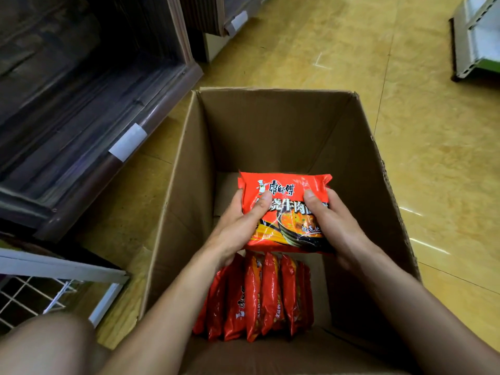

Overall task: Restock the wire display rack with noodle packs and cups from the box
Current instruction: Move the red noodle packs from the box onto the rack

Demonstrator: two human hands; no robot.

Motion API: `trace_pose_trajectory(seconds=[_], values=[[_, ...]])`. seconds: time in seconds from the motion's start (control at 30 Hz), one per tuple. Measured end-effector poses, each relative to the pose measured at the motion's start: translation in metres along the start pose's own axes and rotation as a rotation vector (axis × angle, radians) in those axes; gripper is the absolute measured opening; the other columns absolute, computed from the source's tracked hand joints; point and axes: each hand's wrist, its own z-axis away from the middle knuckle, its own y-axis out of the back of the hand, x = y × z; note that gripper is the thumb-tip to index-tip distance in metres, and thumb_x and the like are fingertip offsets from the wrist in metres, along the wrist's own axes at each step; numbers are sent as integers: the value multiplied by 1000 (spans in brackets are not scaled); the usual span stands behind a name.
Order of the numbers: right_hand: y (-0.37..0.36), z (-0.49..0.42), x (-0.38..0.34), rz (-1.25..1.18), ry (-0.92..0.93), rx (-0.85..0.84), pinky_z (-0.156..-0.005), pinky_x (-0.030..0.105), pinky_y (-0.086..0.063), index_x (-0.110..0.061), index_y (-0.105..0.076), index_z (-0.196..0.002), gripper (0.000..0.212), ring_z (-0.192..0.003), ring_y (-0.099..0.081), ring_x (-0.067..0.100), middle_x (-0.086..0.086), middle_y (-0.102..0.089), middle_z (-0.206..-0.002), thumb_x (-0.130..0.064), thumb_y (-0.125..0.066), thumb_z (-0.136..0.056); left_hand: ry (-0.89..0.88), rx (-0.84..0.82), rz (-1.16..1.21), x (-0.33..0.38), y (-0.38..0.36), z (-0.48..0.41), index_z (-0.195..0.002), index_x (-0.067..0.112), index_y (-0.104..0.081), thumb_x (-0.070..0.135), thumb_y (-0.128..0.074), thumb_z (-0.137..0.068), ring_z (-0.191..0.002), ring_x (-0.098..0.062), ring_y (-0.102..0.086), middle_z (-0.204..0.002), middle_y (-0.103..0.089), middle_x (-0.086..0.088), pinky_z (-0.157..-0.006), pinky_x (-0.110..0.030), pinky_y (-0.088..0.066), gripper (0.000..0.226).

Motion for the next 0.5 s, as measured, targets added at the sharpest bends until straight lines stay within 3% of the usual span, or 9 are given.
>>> trace_pose_trajectory(seconds=[0.07, 0.2, 0.37, 0.5], values=[[-4, 6, -3, 45, 34, 30, -92, 49, -58, -33, -44, -140, 56, -97, -73, 18, -3, -69, -117, -59, -60, -92, 25, 13, 25, 1, 1, 2, -134, 36, -50, 56, -65, -88, -96, -13, -75, -113, -75, 6, -92, -38, -59, 53], [-13, 30, -11, 112, 82, 44, -90, 39, -59, -32, -41, -142, 53, -101, -70, 12, -8, -66, -119, -56, -54, -97, 67, 45, 122, 0, 1, 21, -136, 32, -52, 54, -69, -86, -104, -17, -73, -117, -74, 4, -99, -47, -55, 57], [-18, 66, -22, 141, 45, 29, -91, 39, -58, -39, -46, -131, 40, -99, -71, 10, -11, -68, -114, -57, -54, -96, 120, 110, 135, 14, 1, 63, -134, 34, -54, 48, -68, -90, -104, -14, -73, -117, -74, 7, -98, -43, -56, 48], [-14, 101, -39, 23, 0, 3, -85, 35, -60, -37, -50, -130, 35, -99, -73, 10, -7, -70, -116, -49, -56, -98, 121, 65, 6, 44, 11, 97, -131, 36, -56, 51, -68, -88, -103, -9, -73, -114, -75, 11, -97, -38, -56, 47]])
